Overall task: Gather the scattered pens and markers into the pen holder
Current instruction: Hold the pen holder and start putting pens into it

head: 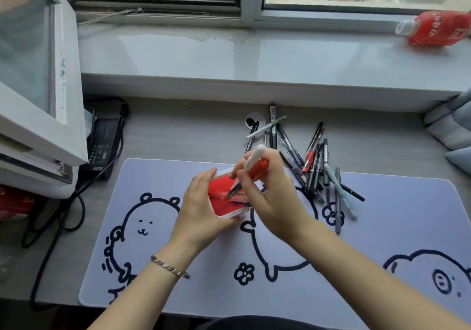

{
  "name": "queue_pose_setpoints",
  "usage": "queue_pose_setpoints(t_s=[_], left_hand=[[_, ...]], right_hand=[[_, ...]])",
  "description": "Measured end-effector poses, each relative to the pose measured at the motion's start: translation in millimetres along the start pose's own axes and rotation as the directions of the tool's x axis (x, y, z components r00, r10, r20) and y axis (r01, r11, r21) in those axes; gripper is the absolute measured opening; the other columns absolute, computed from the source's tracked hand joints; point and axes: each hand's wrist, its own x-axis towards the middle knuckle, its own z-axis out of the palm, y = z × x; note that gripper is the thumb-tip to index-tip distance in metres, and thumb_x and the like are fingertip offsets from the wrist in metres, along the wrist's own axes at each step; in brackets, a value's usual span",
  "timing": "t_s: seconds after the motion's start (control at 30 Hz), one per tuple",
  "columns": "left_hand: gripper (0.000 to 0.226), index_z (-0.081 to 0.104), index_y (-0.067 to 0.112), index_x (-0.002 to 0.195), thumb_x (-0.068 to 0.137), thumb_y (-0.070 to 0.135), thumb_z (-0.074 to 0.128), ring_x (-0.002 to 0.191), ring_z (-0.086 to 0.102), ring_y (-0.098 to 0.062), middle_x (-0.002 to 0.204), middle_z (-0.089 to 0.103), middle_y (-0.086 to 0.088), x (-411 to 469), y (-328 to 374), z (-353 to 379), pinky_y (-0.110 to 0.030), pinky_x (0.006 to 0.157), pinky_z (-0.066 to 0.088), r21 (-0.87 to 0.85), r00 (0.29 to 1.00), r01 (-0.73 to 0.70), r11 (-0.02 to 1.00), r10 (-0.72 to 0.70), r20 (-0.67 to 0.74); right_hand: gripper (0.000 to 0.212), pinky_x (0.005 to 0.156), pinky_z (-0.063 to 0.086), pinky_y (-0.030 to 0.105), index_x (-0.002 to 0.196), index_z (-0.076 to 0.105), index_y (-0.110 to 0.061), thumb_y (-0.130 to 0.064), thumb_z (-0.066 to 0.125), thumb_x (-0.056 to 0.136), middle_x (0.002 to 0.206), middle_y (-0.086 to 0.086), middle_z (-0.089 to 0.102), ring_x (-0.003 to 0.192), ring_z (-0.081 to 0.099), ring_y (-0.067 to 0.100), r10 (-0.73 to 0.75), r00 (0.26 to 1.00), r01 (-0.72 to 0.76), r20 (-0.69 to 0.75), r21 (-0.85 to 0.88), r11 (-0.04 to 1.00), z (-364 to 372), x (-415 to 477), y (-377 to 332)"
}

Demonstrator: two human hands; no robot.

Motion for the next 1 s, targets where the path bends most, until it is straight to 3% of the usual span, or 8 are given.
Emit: queue_pose_setpoints(t_s=[0.2,0.3,0.4,0.5,0.67,0.77,0.87,1.0], left_hand=[[0.094,0.033,0.026,0.135,0.055,0.029,0.083,0.12,0.04,-0.011,0.122,0.041,0.015,-10,21,0,-0.017,0.093,0.03,0.016,0.993,-0.101,0.995,0.102,-0.053],[0.096,0.03,0.026,0.136,0.056,0.029,0.083,0.12,0.041,-0.013,0.124,0.043,0.012,-9,31,5,-0.016,0.093,0.031,-0.003,0.989,-0.137,0.991,0.137,-0.059],[0.102,0.025,0.029,0.138,0.055,0.032,0.084,0.116,0.042,-0.007,0.123,0.041,0.012,-1,44,7,-0.017,0.092,0.034,-0.072,0.994,-0.105,0.992,0.103,-0.028],[0.104,0.017,0.041,0.134,0.056,0.024,0.085,0.107,0.047,0.0,0.123,0.04,0.012,11,53,6,-0.001,0.084,0.035,-0.135,0.991,-0.114,0.984,0.123,0.055],[0.106,0.015,0.049,0.13,0.054,0.029,0.087,0.114,0.048,0.0,0.128,0.043,0.014,26,82,17,0.0,0.089,0.036,-0.165,0.912,-0.274,0.947,0.311,0.267],[0.109,0.013,0.05,0.133,0.053,0.035,0.086,0.124,0.041,0.003,0.14,0.033,0.017,41,96,23,-0.01,0.098,0.038,-0.239,0.833,-0.311,0.92,0.385,0.398],[0.083,0.021,0.045,0.133,0.065,0.063,0.065,0.126,0.04,-0.002,0.146,0.029,0.011,80,88,27,-0.023,0.102,0.039,-0.243,0.873,-0.234,0.941,0.313,0.374],[0.047,0.042,0.014,0.128,0.087,0.031,0.057,0.117,0.049,-0.025,0.13,0.047,-0.008,151,52,51,-0.039,0.096,0.044,0.262,0.995,-0.098,0.96,0.096,0.021]], right_hand=[[0.033,0.088,0.039,0.036,0.079,0.062,-0.005,-0.032,0.046,0.089,0.092,0.006,0.069,0.105,0.056,0.014,-0.103,0.987,0.054,-0.127,-0.344,0.937,8,-16,23],[0.044,0.098,0.041,0.037,0.122,0.05,-0.02,-0.022,0.052,0.078,0.126,-0.008,0.05,0.112,0.052,0.012,-0.023,0.985,-0.024,-0.168,-0.273,0.962,-3,-15,23],[0.081,0.103,0.04,0.028,0.131,0.021,-0.054,-0.033,0.068,0.068,0.133,-0.028,0.036,0.121,0.045,0.0,0.128,0.991,-0.131,-0.037,-0.104,0.986,-28,-19,18],[0.111,0.111,0.023,0.015,0.135,0.005,-0.052,-0.047,0.081,0.054,0.149,-0.024,0.018,0.134,0.021,-0.009,0.259,0.955,-0.24,0.146,-0.137,0.961,-69,-26,19],[0.102,0.106,0.03,0.013,0.137,0.015,-0.043,-0.028,0.083,0.062,0.143,-0.02,0.031,0.133,0.034,0.004,0.351,0.839,-0.298,0.416,-0.19,0.936,-105,-22,25],[0.073,0.088,0.045,0.008,0.122,0.043,-0.034,-0.021,0.083,0.062,0.129,-0.015,0.048,0.118,0.052,0.004,0.346,0.87,-0.364,0.352,-0.015,0.931,-118,-24,22],[0.091,0.075,0.046,0.006,0.107,0.039,-0.057,-0.039,0.09,0.035,0.108,-0.021,0.059,0.095,0.059,-0.011,0.416,0.907,-0.412,-0.062,0.062,0.909,-135,-26,36],[0.09,0.082,0.051,0.017,0.101,0.04,-0.069,-0.047,0.088,0.028,0.107,-0.027,0.061,0.099,0.061,-0.003,0.428,0.887,-0.418,-0.176,0.093,0.904,-151,-28,51]])
